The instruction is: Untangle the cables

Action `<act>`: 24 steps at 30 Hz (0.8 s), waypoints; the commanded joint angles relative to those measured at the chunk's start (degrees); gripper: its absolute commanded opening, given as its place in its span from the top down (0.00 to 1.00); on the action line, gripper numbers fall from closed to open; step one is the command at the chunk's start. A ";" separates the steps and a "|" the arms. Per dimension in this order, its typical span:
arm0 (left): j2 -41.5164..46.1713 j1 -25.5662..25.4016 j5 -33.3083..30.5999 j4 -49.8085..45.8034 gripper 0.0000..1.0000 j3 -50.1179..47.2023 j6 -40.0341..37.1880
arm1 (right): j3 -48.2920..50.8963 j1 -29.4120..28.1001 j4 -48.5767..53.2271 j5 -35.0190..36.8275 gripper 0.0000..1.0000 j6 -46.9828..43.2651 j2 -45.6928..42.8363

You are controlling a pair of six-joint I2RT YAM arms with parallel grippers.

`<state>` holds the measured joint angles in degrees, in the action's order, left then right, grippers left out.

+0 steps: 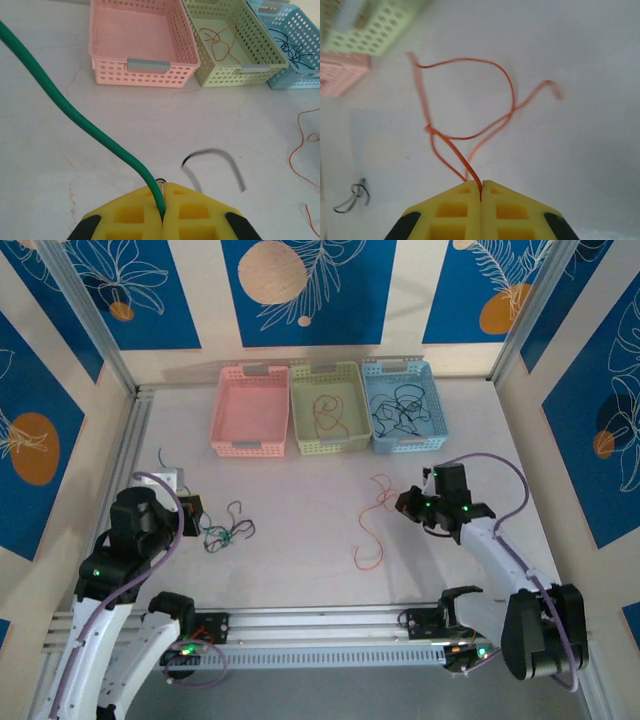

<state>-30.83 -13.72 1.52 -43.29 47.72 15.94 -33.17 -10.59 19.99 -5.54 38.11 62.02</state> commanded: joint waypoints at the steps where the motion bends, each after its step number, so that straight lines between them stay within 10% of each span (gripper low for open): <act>1: 0.19 0.69 0.99 1.10 1.00 0.44 -0.46 | -4.16 -6.82 9.95 5.26 0.93 -2.28 2.64; 14: 0.24 0.70 1.46 1.14 1.00 0.44 -0.55 | -15.15 -23.33 19.74 19.18 0.80 -3.26 20.10; 24: 0.24 0.71 1.56 1.19 1.00 0.37 -0.56 | -17.05 -24.18 15.74 15.73 0.35 1.80 20.97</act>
<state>-30.83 -13.72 1.96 -43.27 47.72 15.94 -49.36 -34.54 36.86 11.70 37.08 82.11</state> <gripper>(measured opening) 0.068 0.633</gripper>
